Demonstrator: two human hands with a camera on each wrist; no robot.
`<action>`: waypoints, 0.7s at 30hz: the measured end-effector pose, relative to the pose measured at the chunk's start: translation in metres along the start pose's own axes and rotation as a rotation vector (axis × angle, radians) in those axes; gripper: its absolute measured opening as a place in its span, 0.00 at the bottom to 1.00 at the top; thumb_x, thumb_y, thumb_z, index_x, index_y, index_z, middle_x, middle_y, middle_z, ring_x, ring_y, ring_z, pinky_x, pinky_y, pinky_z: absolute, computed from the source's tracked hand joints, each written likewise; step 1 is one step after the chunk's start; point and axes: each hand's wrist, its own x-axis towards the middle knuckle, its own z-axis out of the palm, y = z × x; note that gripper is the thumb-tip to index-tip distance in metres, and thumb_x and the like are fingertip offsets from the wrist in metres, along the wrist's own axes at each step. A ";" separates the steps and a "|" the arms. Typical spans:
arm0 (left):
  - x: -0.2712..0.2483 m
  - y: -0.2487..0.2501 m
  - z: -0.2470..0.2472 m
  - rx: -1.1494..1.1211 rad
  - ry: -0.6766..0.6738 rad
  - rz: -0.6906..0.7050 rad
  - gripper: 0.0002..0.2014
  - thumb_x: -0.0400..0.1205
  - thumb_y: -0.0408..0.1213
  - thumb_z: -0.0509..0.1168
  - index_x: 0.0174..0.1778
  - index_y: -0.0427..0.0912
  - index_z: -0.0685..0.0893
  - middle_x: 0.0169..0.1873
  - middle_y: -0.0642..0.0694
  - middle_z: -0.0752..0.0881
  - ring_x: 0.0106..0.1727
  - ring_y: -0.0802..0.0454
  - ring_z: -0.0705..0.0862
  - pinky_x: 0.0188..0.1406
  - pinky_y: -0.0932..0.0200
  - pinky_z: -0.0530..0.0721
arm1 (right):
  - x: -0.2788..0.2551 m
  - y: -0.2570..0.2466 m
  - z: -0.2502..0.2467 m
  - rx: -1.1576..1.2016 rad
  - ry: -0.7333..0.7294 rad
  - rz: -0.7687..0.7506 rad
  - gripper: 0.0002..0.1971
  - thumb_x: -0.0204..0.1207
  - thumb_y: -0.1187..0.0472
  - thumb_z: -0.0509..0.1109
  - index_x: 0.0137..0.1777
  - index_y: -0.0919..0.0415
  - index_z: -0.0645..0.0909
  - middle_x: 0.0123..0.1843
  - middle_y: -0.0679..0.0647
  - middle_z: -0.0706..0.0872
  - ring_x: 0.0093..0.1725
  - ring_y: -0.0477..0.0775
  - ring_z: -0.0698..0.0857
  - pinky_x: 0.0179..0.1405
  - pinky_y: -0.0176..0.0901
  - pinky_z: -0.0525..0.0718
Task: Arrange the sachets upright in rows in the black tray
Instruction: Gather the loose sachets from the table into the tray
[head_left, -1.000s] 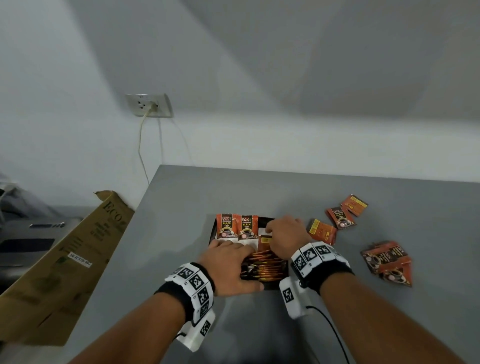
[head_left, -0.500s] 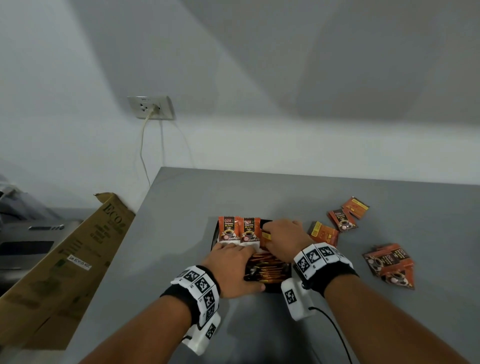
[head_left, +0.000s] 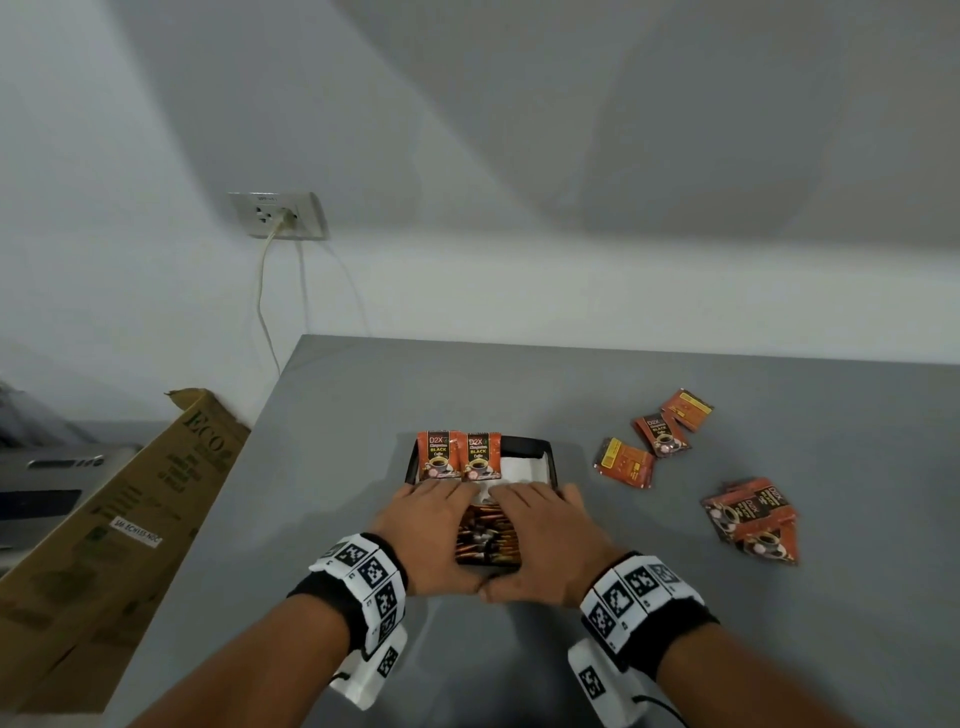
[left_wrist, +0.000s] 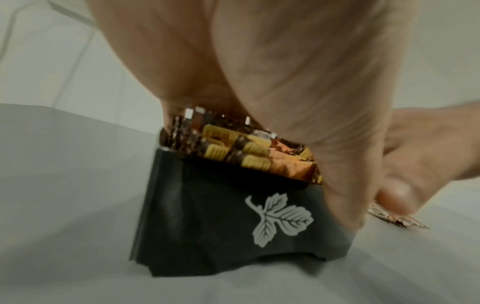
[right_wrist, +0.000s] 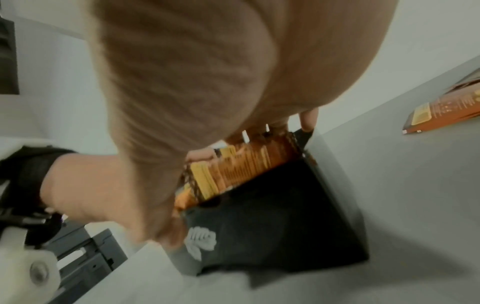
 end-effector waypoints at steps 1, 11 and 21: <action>0.000 0.000 0.002 0.010 0.002 -0.010 0.54 0.62 0.78 0.60 0.82 0.52 0.62 0.75 0.53 0.75 0.75 0.51 0.73 0.79 0.48 0.67 | -0.001 0.000 0.004 -0.022 0.017 -0.002 0.52 0.60 0.19 0.63 0.81 0.49 0.63 0.77 0.45 0.75 0.74 0.51 0.74 0.76 0.53 0.63; -0.001 0.004 -0.002 -0.011 0.030 -0.044 0.51 0.64 0.72 0.63 0.82 0.52 0.62 0.75 0.54 0.74 0.74 0.51 0.73 0.78 0.49 0.69 | 0.001 0.000 0.009 -0.040 0.136 0.013 0.50 0.63 0.24 0.64 0.81 0.54 0.64 0.73 0.48 0.79 0.69 0.53 0.78 0.74 0.59 0.67; -0.007 0.013 -0.017 -0.125 0.057 -0.045 0.49 0.65 0.70 0.64 0.82 0.54 0.62 0.73 0.57 0.74 0.74 0.54 0.71 0.77 0.49 0.68 | -0.005 0.019 -0.010 0.172 0.142 0.025 0.50 0.63 0.18 0.62 0.81 0.47 0.64 0.75 0.42 0.74 0.74 0.47 0.72 0.75 0.53 0.65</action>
